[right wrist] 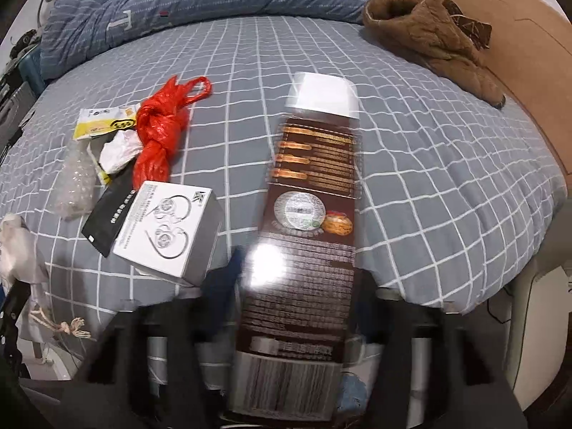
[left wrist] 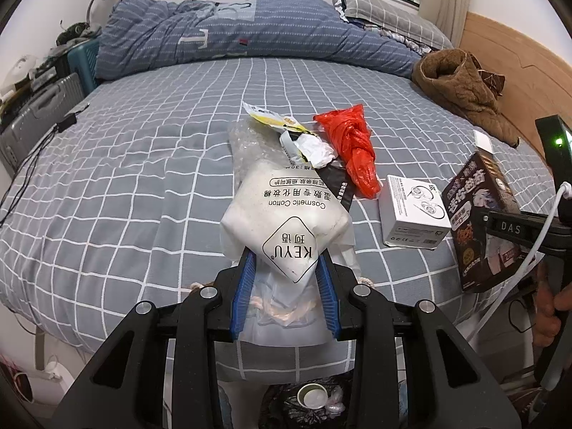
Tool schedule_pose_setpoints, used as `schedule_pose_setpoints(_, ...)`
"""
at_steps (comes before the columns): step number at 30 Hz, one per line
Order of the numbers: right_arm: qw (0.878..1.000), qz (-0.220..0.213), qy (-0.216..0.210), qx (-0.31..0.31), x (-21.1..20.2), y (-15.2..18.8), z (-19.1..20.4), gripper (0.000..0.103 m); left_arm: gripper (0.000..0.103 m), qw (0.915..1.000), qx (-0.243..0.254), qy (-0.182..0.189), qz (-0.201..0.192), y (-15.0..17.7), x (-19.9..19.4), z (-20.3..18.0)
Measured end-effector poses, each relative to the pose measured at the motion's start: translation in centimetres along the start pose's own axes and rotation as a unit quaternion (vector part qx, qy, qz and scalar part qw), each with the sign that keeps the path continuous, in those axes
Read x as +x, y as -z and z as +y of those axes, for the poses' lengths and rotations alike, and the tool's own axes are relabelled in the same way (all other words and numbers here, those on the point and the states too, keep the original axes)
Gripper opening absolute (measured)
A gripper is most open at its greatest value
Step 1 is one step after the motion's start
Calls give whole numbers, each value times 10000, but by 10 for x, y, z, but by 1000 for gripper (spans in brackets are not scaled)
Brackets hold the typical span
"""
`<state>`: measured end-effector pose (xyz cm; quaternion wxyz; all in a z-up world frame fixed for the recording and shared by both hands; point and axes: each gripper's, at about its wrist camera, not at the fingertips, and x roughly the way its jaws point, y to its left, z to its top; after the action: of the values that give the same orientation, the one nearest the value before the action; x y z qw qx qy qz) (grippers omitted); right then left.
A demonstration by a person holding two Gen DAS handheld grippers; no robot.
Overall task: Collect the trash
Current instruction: 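Carry the chocolate box and KEYU bag with both tools toward the black bin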
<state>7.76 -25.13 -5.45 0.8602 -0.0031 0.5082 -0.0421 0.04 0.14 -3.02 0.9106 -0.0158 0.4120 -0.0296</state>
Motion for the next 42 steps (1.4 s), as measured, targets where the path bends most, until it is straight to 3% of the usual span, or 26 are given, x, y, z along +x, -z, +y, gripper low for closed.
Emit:
schedule_pose_setpoints(21,9913,-1147,-409,-492,-103,43,17,44,33,9998,-109,67,-132,21,-53,-11)
schedule_pose_setpoints(42,9884,-1251,-614,-607,-156,106,14,44,33,9998,-113,56,-149,50,-105,-21)
